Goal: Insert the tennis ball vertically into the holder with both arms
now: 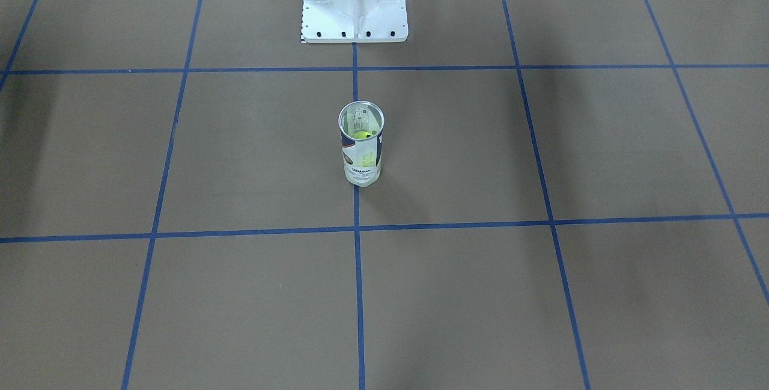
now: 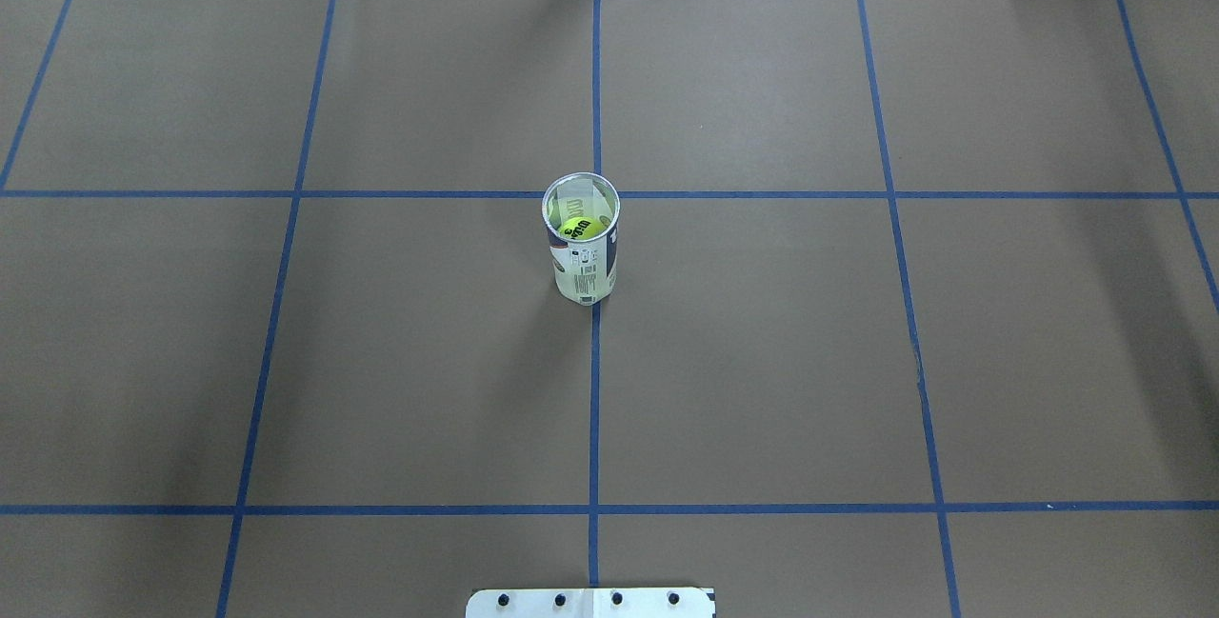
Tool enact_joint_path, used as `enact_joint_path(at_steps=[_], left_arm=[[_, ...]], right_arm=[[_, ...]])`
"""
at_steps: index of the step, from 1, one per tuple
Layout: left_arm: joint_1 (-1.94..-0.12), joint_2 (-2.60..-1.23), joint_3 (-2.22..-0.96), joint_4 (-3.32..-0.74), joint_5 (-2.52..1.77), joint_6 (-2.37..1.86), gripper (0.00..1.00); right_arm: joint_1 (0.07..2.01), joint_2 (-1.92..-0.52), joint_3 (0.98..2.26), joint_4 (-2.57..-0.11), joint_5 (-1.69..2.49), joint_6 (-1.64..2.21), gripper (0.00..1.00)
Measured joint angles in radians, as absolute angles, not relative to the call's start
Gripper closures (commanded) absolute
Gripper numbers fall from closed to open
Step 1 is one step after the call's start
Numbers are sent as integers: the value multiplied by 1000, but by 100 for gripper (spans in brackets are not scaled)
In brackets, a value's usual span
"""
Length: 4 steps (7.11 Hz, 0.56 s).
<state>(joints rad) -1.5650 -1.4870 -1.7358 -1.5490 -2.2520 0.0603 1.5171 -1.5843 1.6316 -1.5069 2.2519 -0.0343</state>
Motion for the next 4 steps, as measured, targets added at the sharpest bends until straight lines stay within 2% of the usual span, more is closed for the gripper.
enact_joint_path(at_steps=[4], left_arm=[[-1565,-1487,-1736,-1549,-2252,61,0]], right_arm=[[1517,-1589,1621,-1485,2253,-35,1]])
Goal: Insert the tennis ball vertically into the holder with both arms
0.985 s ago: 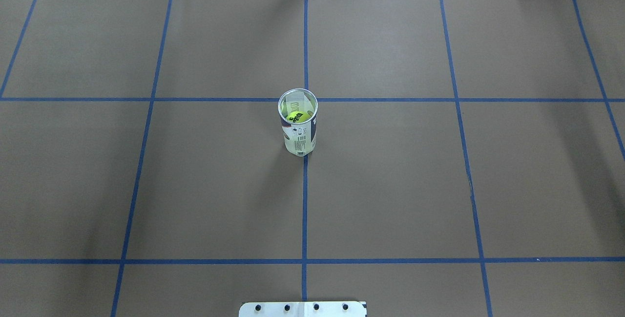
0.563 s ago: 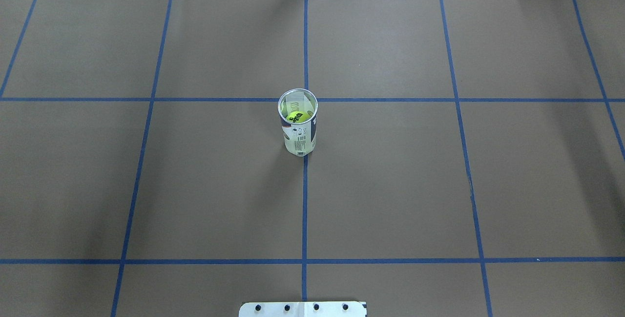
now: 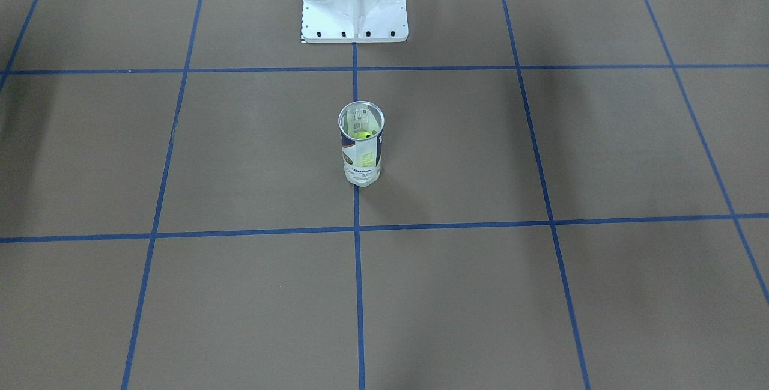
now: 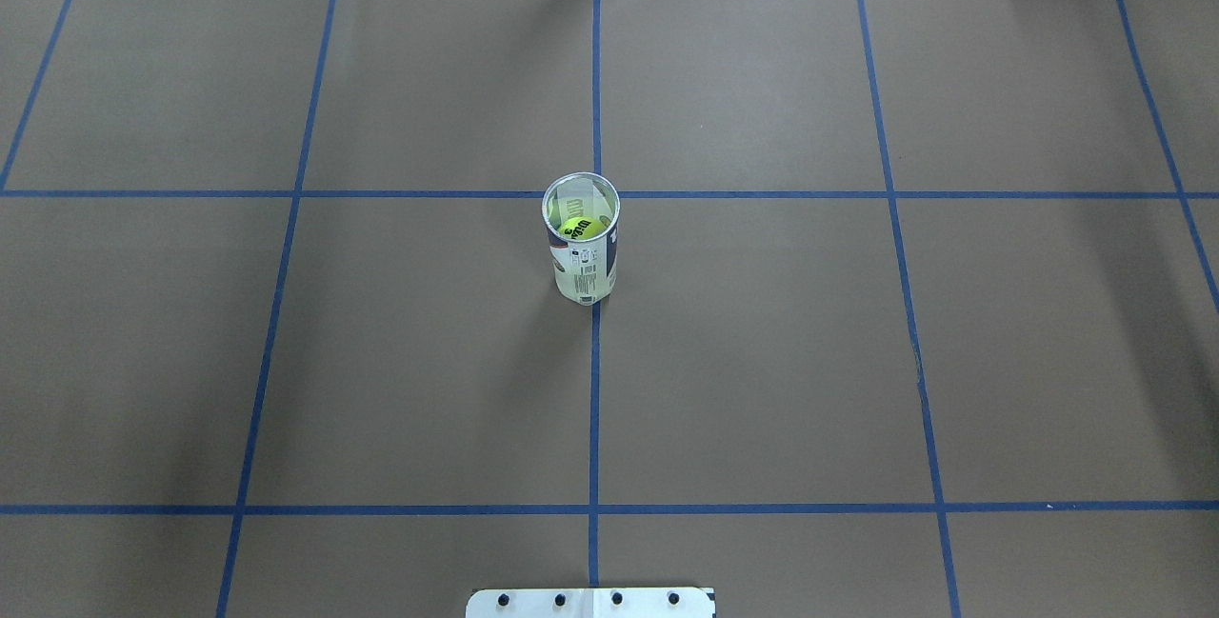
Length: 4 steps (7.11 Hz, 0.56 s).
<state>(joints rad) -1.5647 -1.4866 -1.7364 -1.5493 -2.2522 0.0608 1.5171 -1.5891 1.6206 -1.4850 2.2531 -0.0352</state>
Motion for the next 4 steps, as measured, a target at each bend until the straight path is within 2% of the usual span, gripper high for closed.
enact_joint_path(at_steps=[4], left_arm=[[-1565,-1485,-1735,-1549,-2253,61,0]], right_arm=[[1518,-1586,1627,-1485,2257,-25,1]])
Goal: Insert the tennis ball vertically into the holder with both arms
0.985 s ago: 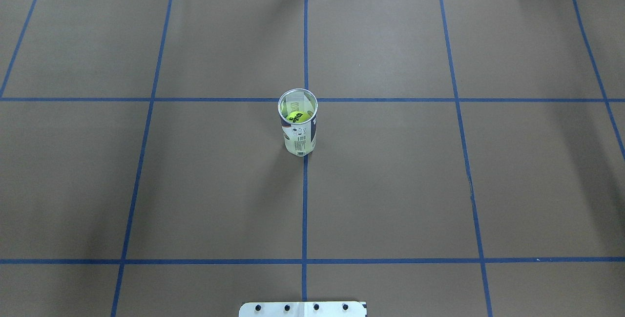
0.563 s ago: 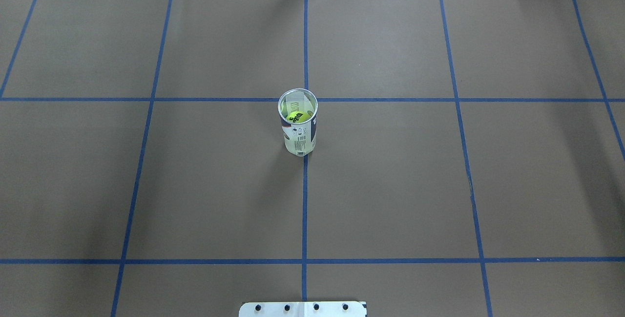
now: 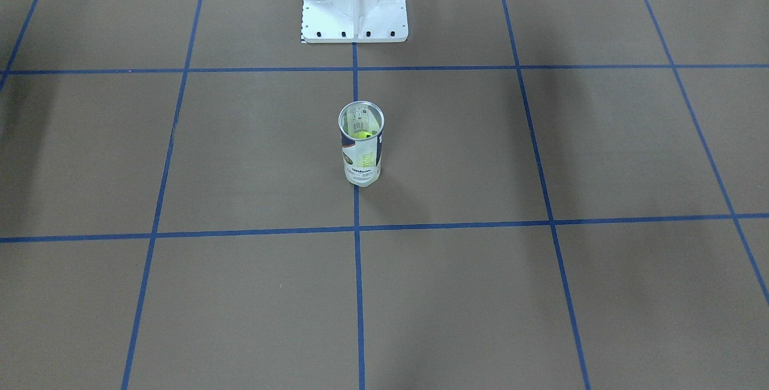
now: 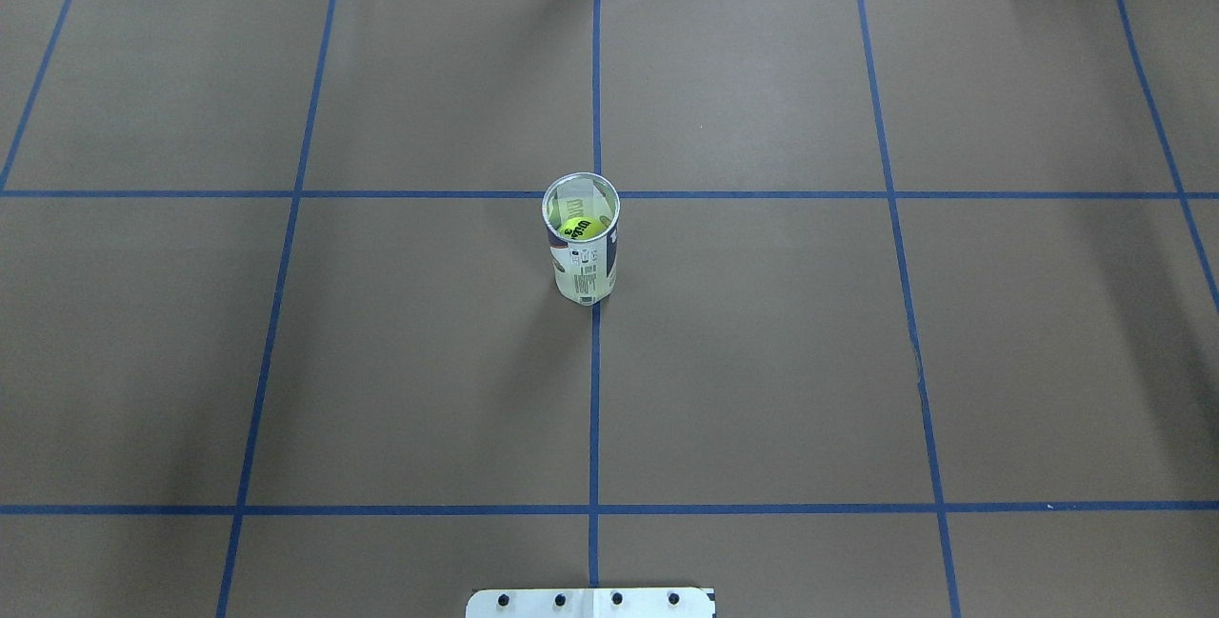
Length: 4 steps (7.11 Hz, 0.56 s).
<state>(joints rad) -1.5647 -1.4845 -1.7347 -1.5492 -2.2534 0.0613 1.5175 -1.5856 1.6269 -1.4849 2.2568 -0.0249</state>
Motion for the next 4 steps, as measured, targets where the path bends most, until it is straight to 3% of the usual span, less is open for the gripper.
enact_joint_path(at_steps=[4], left_arm=[[-1565,-1482,-1733,-1550,-2253,63,0]], right_arm=[[1517,-1594,1623,-1484,2249,-35,1]])
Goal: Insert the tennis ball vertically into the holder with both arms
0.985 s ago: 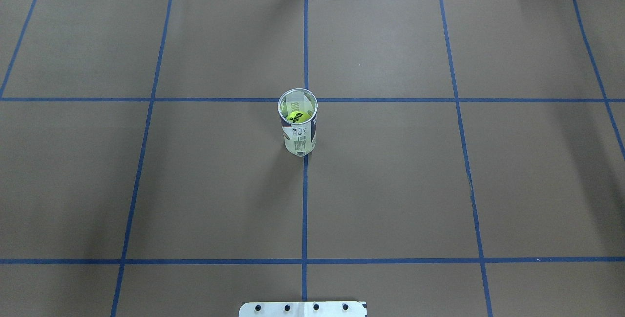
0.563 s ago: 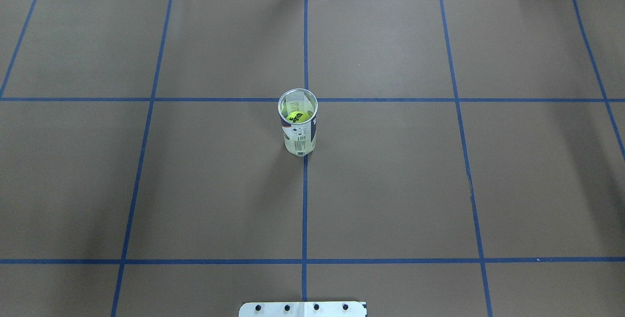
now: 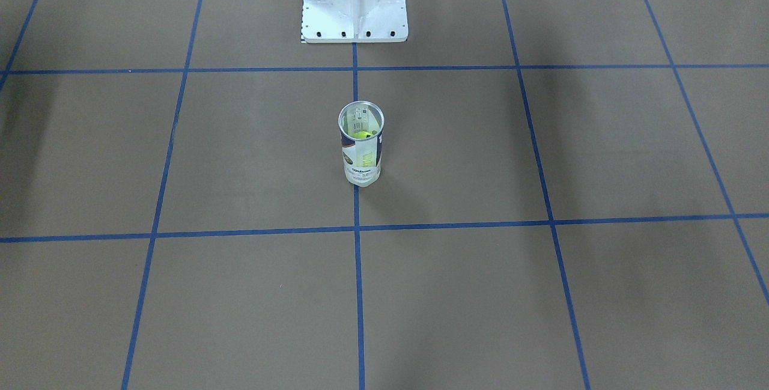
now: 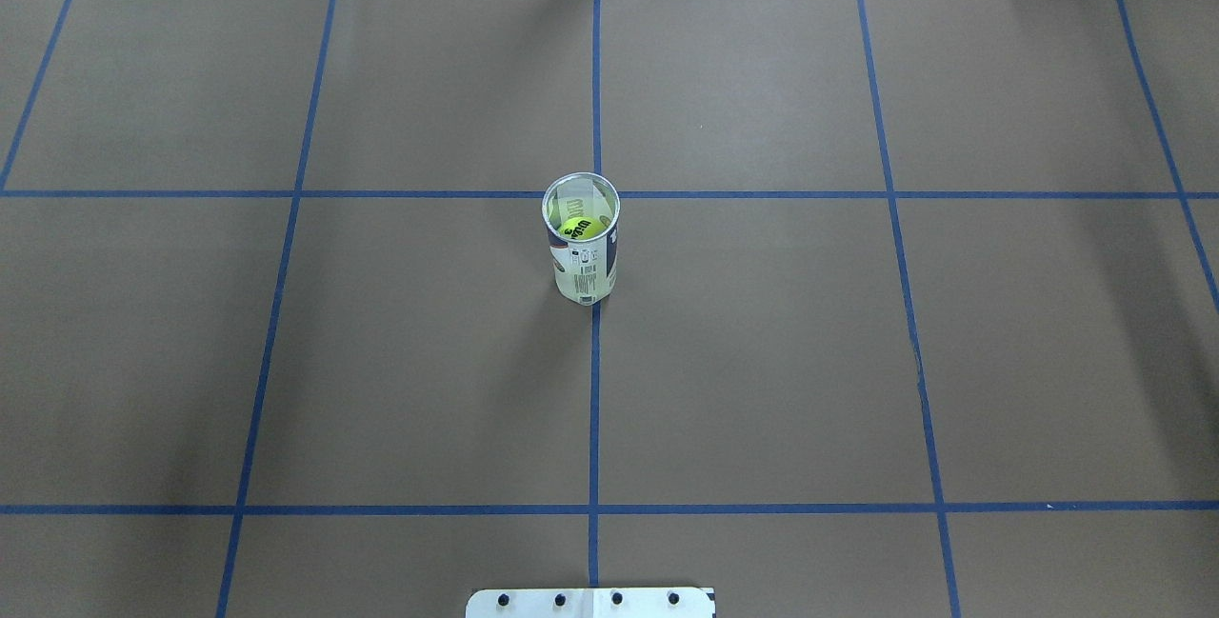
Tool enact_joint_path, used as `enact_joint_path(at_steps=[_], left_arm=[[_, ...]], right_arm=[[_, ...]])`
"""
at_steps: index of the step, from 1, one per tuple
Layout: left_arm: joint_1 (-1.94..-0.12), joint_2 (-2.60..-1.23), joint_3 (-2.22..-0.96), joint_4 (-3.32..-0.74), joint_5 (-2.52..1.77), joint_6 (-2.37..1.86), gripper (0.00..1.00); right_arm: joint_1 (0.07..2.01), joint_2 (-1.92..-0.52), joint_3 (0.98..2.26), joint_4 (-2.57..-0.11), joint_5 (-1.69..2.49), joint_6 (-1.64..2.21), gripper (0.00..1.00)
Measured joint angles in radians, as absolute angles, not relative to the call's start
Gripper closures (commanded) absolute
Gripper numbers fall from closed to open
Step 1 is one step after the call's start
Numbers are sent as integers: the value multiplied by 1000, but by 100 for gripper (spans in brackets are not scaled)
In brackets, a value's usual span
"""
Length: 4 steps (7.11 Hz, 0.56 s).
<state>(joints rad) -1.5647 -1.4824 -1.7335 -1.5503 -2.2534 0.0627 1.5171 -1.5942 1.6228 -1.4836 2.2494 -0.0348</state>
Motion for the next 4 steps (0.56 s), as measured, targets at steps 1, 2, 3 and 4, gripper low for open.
enact_joint_path(at_steps=[1,2,3,4], left_arm=[[-1564,-1482,-1731,-1551,-2253,63,0],[-1563,-1482,-1728,-1552,-2253,63,0],[-1562,-1482,-1727,-1552,-2255,63,0],[-1562,-1482,-1726,-1552,-2257,63,0]], right_arm=[[1517,-1602,1622,-1483,2250,-36,1],[1517,-1606,1621,-1483,2250,-33,1],[1517,-1608,1621,-1483,2251,-29,1],[1517,-1610,1621,-1483,2252,-26,1]])
